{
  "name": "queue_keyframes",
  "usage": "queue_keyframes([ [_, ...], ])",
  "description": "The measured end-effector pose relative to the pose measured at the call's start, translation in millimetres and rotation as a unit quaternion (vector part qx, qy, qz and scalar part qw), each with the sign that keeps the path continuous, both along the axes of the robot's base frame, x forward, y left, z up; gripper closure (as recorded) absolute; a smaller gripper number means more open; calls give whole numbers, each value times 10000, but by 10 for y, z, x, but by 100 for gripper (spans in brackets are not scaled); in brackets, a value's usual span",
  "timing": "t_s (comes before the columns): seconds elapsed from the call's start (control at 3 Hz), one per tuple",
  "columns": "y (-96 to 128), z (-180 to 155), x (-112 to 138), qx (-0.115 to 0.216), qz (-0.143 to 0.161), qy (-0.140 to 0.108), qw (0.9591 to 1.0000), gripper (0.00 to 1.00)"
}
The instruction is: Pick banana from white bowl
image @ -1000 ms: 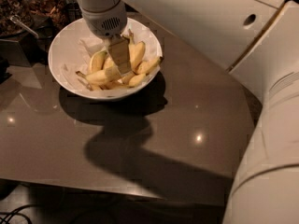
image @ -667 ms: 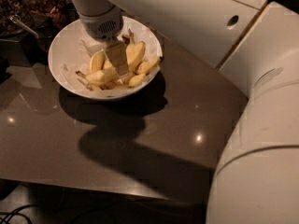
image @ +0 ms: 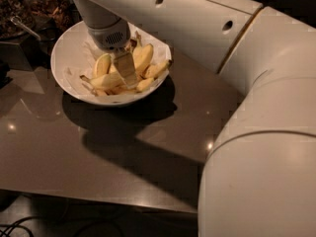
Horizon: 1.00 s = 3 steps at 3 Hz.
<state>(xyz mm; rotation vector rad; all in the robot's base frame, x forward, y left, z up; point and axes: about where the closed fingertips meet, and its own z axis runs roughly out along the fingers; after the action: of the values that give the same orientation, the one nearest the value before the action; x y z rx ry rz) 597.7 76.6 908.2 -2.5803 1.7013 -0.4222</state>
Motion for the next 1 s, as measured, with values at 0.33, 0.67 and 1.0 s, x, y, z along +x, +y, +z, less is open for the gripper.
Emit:
queue_keyframes([
  [0.33, -50, -121, 25, -77, -70, 97, 9999, 34],
  [0.67, -85, -247, 17, -173, -72, 199, 9996, 52],
  [1.0, -106, -250, -8, -161, -41, 206, 9996, 77],
])
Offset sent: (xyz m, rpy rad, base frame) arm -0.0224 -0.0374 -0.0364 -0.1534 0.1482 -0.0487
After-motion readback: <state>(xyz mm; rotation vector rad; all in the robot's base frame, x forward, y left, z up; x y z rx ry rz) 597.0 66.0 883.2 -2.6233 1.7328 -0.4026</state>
